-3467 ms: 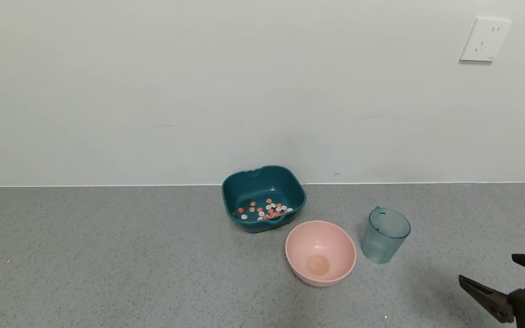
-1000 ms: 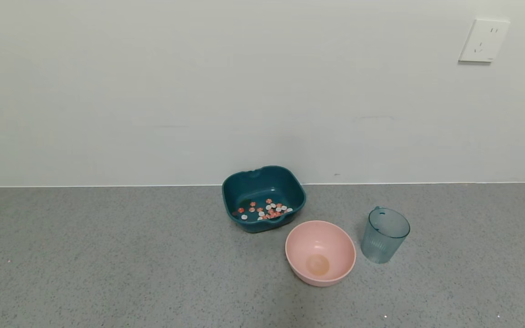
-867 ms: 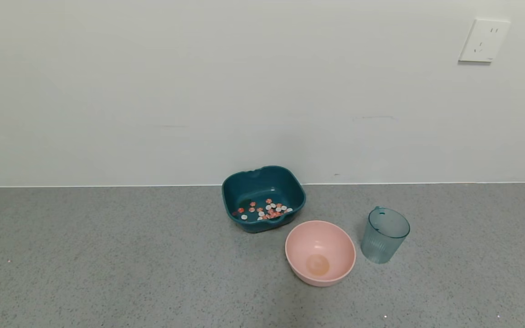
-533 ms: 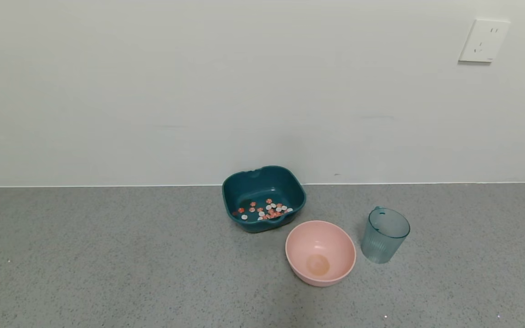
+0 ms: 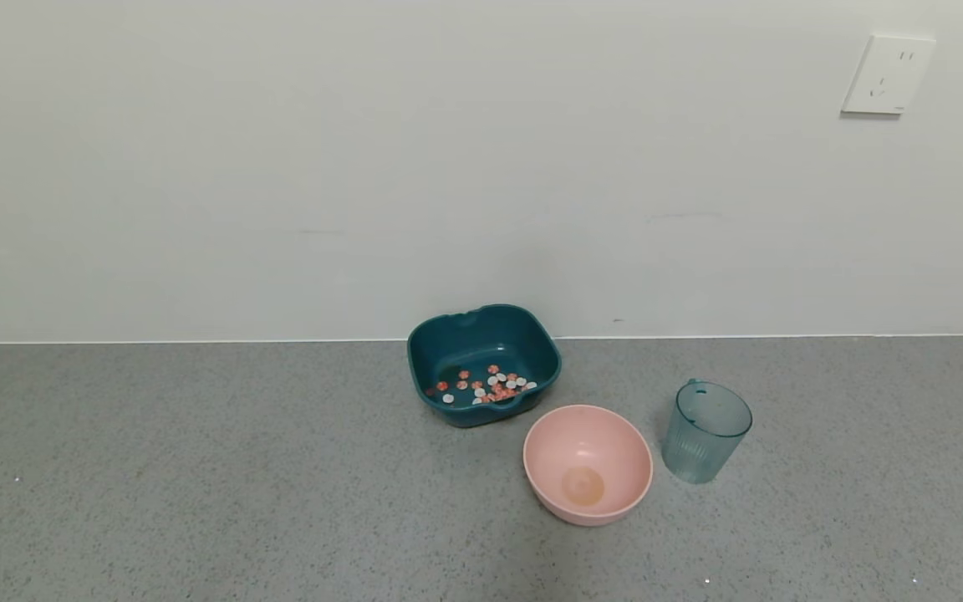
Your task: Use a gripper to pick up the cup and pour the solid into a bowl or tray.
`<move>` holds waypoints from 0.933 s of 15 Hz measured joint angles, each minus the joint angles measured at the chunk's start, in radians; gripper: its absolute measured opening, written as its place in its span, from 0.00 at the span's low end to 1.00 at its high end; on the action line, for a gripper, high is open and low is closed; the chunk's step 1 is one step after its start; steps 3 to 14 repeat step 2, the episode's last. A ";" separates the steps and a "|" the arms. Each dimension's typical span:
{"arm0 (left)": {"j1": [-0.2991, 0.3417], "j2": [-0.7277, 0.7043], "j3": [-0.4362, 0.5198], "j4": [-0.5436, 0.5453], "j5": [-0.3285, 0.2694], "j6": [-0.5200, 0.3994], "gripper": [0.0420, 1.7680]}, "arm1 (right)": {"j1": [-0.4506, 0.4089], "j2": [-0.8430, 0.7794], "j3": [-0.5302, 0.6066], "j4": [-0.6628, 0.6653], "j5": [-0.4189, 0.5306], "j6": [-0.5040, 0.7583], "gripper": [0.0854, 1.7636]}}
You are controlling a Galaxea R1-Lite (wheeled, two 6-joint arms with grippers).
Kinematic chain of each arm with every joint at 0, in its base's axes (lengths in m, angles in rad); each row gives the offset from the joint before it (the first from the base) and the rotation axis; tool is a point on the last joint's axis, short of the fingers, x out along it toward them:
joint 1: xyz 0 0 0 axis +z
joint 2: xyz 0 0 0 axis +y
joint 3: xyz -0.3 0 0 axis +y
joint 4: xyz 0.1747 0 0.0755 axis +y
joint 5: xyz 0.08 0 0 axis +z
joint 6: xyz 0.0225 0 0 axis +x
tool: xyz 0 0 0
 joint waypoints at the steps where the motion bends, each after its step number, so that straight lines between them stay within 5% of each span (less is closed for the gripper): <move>1: 0.000 0.000 0.000 0.000 0.000 0.000 0.97 | 0.000 0.000 0.000 0.000 0.000 -0.001 0.96; 14: 0.000 0.000 0.000 0.000 0.000 0.000 0.97 | 0.000 0.000 0.000 0.000 0.000 -0.001 0.96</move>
